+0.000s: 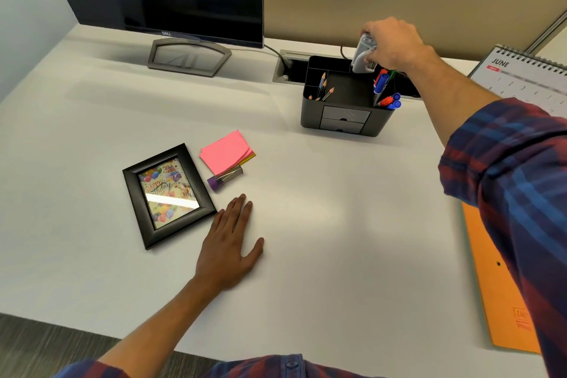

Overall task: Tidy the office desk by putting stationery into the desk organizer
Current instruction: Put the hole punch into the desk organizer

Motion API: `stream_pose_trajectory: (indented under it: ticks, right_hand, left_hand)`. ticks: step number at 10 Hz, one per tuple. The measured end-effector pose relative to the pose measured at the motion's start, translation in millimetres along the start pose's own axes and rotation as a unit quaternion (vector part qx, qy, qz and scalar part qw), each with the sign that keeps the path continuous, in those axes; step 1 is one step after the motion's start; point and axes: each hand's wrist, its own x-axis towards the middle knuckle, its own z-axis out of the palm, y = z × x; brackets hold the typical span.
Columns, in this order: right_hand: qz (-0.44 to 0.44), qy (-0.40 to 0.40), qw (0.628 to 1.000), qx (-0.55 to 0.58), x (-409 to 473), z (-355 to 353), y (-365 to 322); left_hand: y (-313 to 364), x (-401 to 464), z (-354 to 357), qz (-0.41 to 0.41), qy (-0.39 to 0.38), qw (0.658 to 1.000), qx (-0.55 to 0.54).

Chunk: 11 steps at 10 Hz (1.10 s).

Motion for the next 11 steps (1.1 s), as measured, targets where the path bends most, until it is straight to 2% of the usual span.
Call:
stream_pose_trajectory:
  ticks: [4, 8, 11]
  right_hand:
    - [0.055, -0.041, 0.994, 0.086, 3, 15, 14]
    - [0.108, -0.035, 0.984, 0.135, 1, 38, 11]
    - [0.11, -0.076, 0.98, 0.146, -4, 39, 3]
  left_hand:
    - [0, 0, -1, -0.002, -0.003, 1.0, 0.003]
    - [1, 0, -1, -0.002, -0.003, 1.0, 0.001]
    - [0, 0, -1, -0.001, -0.002, 1.0, -0.001]
